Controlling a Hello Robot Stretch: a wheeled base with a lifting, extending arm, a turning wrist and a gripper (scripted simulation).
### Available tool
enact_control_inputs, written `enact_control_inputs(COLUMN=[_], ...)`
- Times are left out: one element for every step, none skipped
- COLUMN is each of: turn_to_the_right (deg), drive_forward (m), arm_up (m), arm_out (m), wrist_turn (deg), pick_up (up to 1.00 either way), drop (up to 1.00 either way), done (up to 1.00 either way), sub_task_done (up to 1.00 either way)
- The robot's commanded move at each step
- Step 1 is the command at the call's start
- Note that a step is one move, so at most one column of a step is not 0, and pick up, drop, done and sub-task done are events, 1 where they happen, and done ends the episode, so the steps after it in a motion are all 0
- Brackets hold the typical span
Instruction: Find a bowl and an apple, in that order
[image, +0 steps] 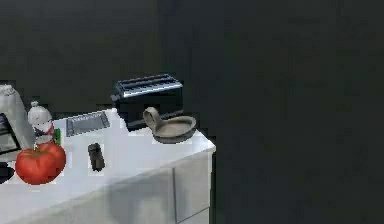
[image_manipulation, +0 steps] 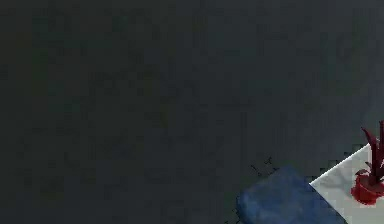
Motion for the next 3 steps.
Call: enact_control_inputs(turn_to_the_right=[-45.0,-45.0,-3.0], drive_forward=[0.00,0.00,0.00], arm_up=[0.00,0.00,0.00], arm_out=[0.00,0.00,0.00], wrist_turn=[0.0,0.0,0.0], pick_up=[0.00,0.00,0.00], drop=[0.00,0.00,0.00], done=[0.00,0.00,0.00], sub_task_done=[0.00,0.00,0.00])
